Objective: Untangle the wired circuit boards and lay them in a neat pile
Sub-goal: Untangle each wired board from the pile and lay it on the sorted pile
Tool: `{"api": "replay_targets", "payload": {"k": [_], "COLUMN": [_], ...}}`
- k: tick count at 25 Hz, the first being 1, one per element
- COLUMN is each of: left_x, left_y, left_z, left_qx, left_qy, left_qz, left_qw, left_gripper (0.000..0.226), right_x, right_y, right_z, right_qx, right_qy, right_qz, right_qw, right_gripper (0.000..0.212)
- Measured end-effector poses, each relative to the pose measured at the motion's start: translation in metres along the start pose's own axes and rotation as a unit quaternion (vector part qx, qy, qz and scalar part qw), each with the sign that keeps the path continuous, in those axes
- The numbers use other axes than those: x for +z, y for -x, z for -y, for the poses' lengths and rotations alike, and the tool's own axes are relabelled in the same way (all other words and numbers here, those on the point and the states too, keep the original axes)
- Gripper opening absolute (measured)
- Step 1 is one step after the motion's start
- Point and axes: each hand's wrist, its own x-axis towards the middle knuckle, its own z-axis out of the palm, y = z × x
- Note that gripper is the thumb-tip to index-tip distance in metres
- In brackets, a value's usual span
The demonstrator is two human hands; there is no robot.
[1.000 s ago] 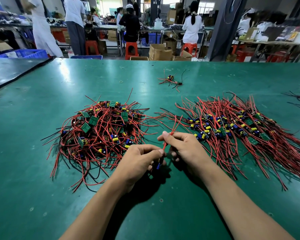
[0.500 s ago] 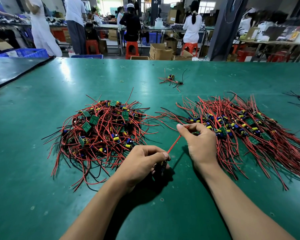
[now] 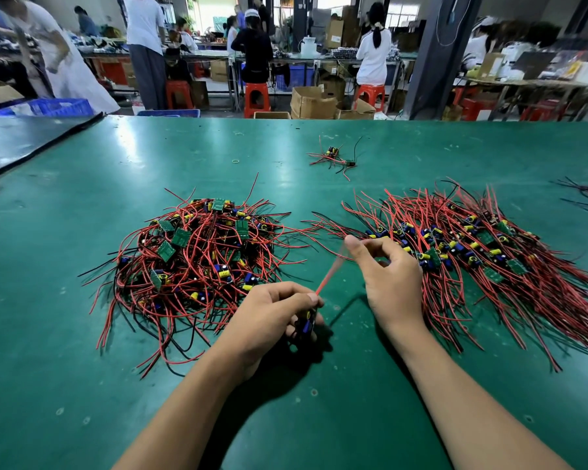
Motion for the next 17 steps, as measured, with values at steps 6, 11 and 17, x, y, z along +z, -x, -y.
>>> {"api": "replay_targets", "payload": {"k": [6,11,17], "left_x": [0.000,-0.006,-0.008], "left_y": [-0.005,-0.004,-0.002], "left_z": [-0.008,-0.013,-0.016], "left_qx": [0.025,0.090,0.115], "left_qy": [0.202,0.258,0.185], "left_qz": [-0.024,-0.042,-0.122], "left_qw": [0.979,0.961,0.968], "left_gripper": [0.031,0.049,0.051], "right_x": [0.007,0.013,0.012], "right_y": [0.011,0.029,0.033], "right_z": [0.009,0.020,0.022], "right_qx": [0.040,-0.150,-0.169], "right_qy": [0.011,0.054,0.060], "right_qz": [0.197,0.265,0.295], "right_qw": [0.980,0.951,0.939], "right_gripper": [0.021,0.018,0.021]}}
